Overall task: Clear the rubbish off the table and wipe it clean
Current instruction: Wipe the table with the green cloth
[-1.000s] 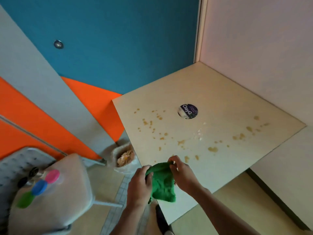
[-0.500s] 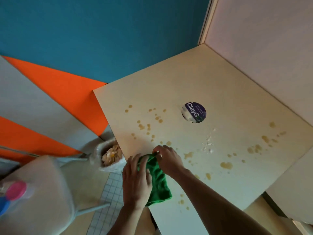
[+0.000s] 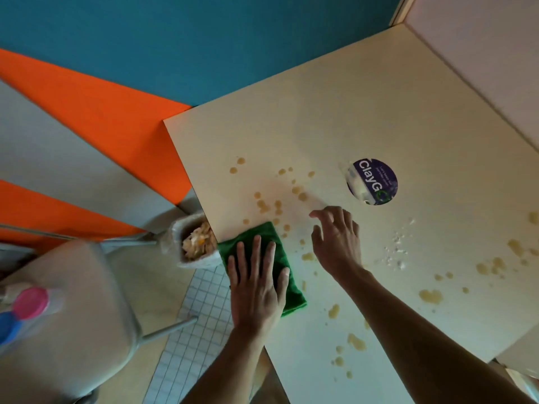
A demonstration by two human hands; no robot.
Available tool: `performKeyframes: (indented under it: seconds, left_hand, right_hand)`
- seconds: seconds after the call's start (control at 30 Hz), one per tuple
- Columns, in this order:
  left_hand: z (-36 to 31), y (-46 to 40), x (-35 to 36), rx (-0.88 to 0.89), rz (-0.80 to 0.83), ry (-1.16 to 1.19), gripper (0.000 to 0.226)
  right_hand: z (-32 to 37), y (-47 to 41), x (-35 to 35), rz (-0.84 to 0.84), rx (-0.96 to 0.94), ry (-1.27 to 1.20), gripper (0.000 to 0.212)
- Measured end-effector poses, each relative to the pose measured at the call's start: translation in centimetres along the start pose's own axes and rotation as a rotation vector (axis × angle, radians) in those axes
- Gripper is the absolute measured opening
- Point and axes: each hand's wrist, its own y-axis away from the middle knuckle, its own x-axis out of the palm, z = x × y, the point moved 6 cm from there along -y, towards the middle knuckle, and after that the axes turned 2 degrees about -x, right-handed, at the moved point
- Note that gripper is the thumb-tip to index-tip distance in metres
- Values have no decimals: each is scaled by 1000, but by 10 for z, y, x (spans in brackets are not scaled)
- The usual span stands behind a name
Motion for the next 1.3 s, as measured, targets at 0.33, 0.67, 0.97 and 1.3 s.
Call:
performKeyframes:
  seconds: [0.33, 0.67, 0.97, 1.3]
  left_hand:
    - [38, -92, -13, -202, -40, -59, 71]
    - [58, -174, -22, -331, -105, -88, 64]
    - [72, -272, -34, -424, -106, -29, 60]
    - [19, -393, -40, -448, -102, 5, 64]
  right_hand:
    - [-27, -68, 27, 43, -22, 64, 54]
    - [-31, -125, 34, -4, -65, 72, 55]
    - [-34, -165, 35, 32, -38, 85, 62]
    - [-35, -165, 36, 8, -35, 28, 60]
